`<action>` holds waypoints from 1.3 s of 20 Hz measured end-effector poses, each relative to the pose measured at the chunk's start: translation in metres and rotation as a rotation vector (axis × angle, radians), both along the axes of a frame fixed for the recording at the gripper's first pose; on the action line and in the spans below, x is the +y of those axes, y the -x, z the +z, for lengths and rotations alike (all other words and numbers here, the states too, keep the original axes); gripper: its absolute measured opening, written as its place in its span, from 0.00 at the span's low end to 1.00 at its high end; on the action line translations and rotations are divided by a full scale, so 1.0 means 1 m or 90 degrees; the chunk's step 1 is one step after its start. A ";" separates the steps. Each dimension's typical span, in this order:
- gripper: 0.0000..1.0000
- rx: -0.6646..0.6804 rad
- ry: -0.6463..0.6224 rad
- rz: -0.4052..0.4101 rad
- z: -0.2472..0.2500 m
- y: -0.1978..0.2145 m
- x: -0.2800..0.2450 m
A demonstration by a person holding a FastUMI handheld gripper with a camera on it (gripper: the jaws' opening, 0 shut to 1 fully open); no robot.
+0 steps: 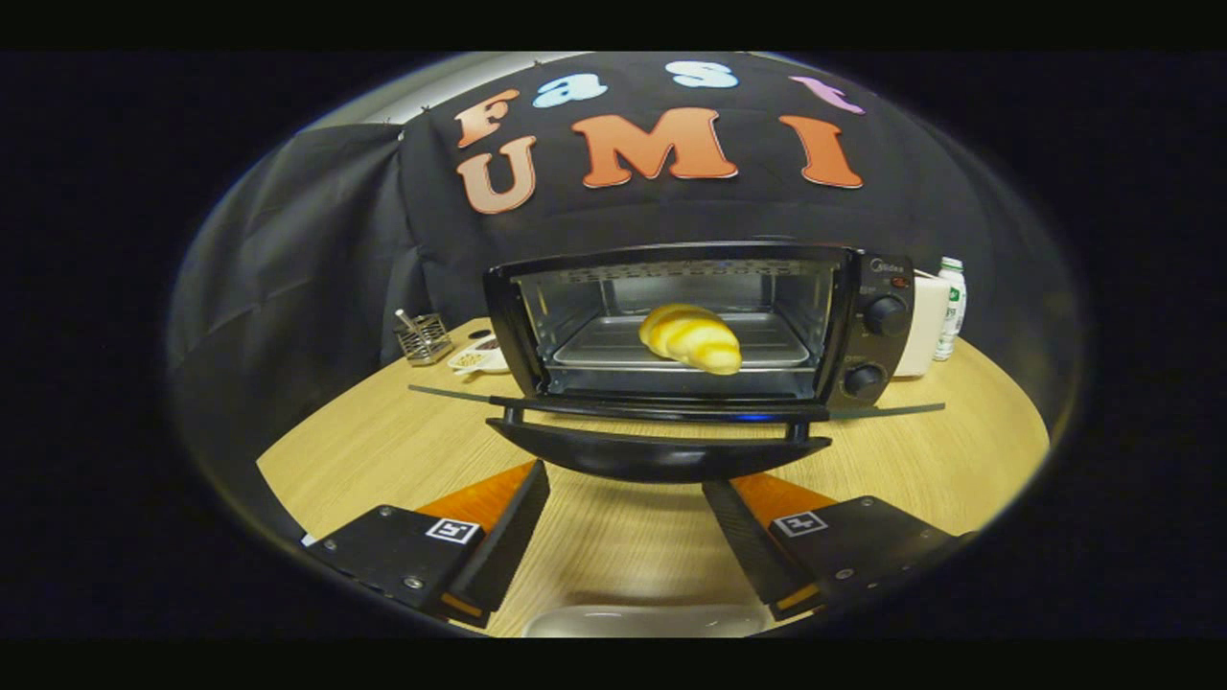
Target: Open the toaster oven, put the food inside, and close the toaster oven door.
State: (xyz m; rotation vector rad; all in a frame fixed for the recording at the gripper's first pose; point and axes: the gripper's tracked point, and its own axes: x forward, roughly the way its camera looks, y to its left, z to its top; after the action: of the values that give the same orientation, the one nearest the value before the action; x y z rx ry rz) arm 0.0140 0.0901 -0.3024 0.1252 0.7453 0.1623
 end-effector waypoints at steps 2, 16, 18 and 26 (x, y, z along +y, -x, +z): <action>0.96 -0.011 -0.007 -0.031 0.002 -0.015 -0.011; 0.95 -0.044 -0.063 -0.112 0.011 -0.085 -0.017; 0.95 -0.073 -0.049 -0.113 0.022 -0.095 -0.023; 0.96 -0.192 0.043 -0.085 0.071 -0.093 -0.043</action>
State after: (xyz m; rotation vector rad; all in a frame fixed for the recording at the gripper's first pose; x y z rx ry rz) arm 0.1067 0.0466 -0.2310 0.0841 0.4400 0.0265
